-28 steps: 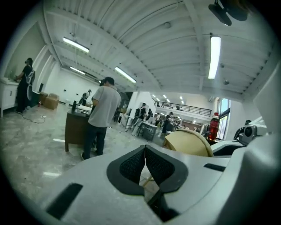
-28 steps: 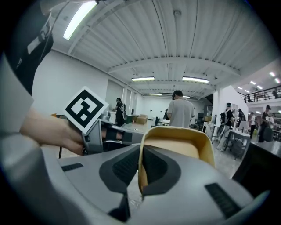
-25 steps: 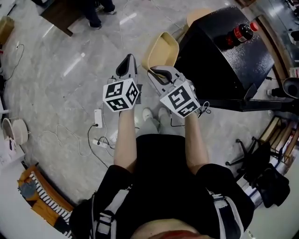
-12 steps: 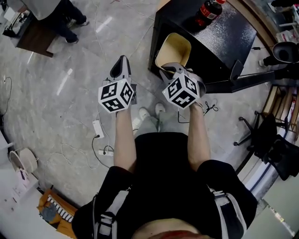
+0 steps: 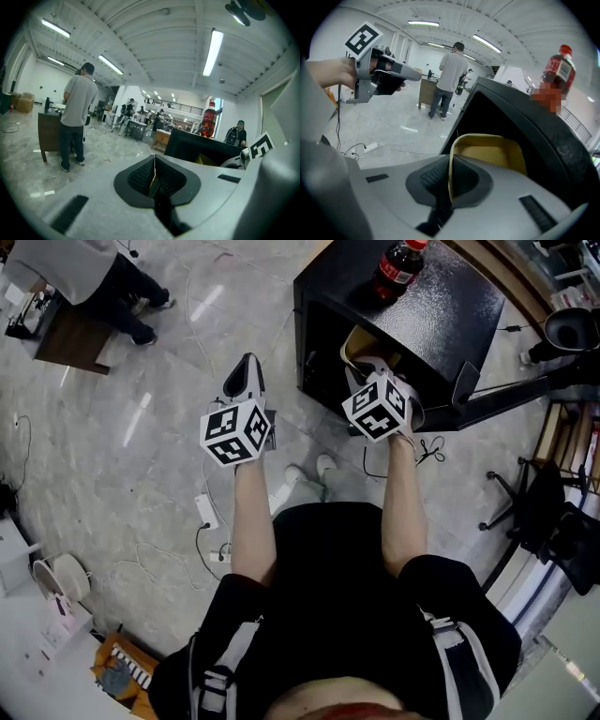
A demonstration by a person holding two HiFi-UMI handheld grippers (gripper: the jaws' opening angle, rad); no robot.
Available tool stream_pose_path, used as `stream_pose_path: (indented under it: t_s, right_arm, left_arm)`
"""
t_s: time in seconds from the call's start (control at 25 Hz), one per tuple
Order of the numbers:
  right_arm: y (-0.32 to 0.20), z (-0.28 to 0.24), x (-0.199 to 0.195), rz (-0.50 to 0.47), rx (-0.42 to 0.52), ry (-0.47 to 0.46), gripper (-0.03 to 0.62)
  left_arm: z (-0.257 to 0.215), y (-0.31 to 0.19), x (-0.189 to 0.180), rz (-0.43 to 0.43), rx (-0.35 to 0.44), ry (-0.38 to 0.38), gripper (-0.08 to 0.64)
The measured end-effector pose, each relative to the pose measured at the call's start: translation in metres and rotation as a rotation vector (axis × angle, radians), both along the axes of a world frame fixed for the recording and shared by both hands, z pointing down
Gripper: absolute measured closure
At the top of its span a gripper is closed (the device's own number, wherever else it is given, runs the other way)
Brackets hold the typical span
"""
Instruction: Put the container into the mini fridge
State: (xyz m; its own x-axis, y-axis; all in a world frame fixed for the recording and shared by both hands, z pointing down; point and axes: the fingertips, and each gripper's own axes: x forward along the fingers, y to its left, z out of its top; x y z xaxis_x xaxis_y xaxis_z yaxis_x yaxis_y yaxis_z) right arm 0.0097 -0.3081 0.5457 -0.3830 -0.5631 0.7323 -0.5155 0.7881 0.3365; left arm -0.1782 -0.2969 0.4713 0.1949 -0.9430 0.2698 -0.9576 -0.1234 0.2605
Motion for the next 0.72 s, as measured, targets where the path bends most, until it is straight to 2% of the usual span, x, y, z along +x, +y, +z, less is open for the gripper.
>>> stream_pose_path:
  t_s: [0.52, 0.56, 0.64, 0.72]
  right_arm:
    - [-0.035, 0.01, 0.039, 0.171, 0.131, -0.018, 0.574]
    - [-0.035, 0.01, 0.04, 0.175, 0.136, -0.023, 0.569]
    - [-0.034, 0.009, 0.039, 0.176, 0.136, -0.028, 0.504]
    - [-0.032, 0.005, 0.036, 0.173, 0.149, -0.043, 0.5]
  left_arm:
    - [-0.005, -0.022, 0.042, 0.108, 0.002, -0.012, 0.549]
    - [-0.006, -0.022, 0.043, 0.11, 0.003, -0.011, 0.549]
    - [-0.005, -0.022, 0.044, 0.112, 0.004, -0.008, 0.549]
    - [-0.005, -0.022, 0.044, 0.111, 0.004, -0.004, 0.549]
